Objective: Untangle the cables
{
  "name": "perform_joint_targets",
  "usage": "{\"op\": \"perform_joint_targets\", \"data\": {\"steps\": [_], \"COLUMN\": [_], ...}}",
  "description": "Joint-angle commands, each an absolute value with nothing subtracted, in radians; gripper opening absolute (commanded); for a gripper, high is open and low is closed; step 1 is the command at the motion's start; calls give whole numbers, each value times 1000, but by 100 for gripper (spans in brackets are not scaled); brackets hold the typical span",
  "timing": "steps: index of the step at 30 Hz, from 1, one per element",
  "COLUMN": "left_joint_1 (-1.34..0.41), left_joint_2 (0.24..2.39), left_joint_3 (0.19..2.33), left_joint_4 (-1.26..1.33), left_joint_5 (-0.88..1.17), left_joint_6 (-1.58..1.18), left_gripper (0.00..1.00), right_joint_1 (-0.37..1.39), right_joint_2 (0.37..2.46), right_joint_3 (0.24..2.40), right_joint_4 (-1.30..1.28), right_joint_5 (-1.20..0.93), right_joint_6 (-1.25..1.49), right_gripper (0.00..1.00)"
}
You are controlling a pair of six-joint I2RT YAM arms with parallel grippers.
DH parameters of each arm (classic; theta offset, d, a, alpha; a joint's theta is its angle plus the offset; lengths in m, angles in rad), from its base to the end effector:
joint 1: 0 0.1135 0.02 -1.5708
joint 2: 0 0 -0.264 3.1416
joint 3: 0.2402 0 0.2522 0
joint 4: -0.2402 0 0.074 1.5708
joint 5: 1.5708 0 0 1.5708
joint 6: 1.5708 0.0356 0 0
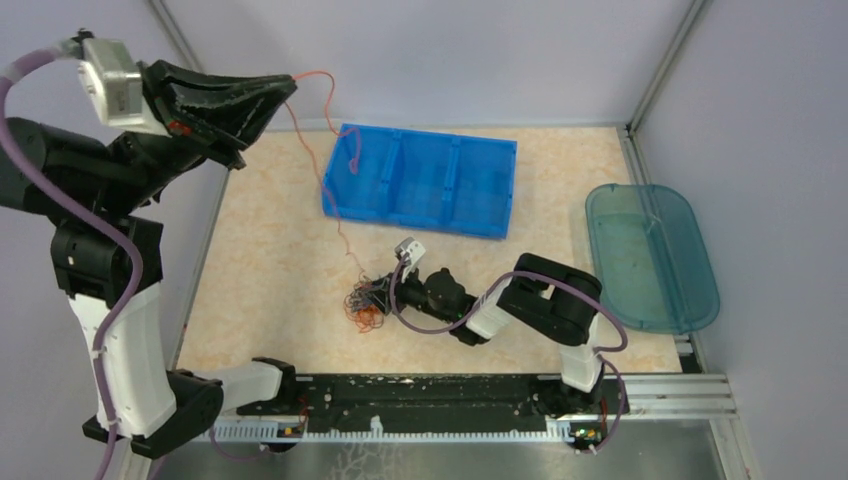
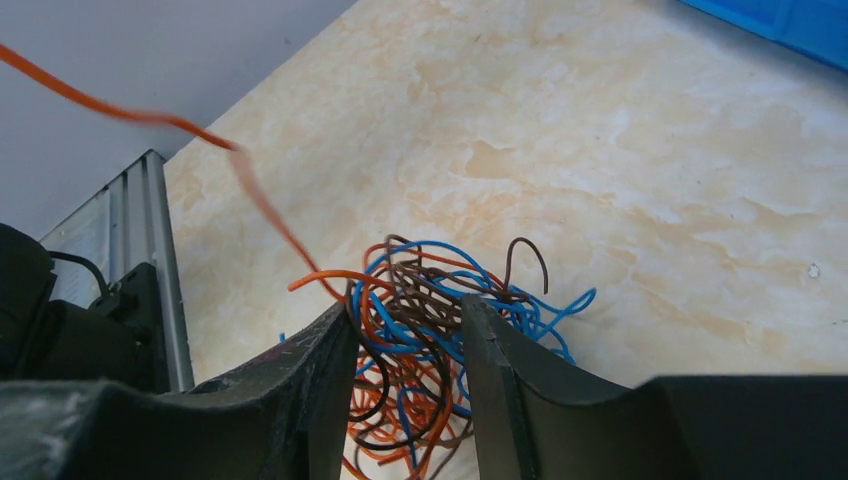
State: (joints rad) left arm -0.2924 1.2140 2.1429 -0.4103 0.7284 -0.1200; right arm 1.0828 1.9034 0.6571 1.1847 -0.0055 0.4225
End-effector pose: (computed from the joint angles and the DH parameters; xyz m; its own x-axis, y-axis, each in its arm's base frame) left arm 0.1021 -0.0555 0.6428 0.3792 -0.2074 -0.9018 0.8200 0.5269 0.2236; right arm 0.1642 0.3097 0.1432 -0.3896 0.1407 -0.9102 -0.7961 0.4455 0.4096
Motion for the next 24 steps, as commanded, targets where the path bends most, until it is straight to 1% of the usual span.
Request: {"op": "perform_joint_targets", "data": {"steps": [1, 5, 14, 18, 20, 24], "left_joint_1": [-296, -292, -264, -233, -224, -221], "left_joint_2": [1186, 1184, 1174, 1192, 1169, 1115], "left_joint_3": [2181, 2210, 2242, 2286, 2236, 2068], "left_joint_4": [-217, -130, 113, 56, 34, 40], "left_joint_5": [577, 515, 383, 414, 441, 434], "left_joint_6": [-57, -4, 97, 89, 89, 126], "left_gripper": [0, 0, 0, 0, 0, 0], "right_joint_1": [1092, 1093, 1094, 1094, 1094, 1094], "right_joint_2": [1920, 1923, 1922, 1898, 1866, 1782], "right_joint_3": [639, 626, 597, 575, 571, 568], "right_joint_4": [1247, 1249, 1241, 1258, 1247, 1208], "right_joint_5": [24, 40, 49, 57, 65, 78], "right_joint_6": [422, 422, 420, 423, 414, 380], "right_gripper": [45, 47, 48, 48, 52, 61]}}
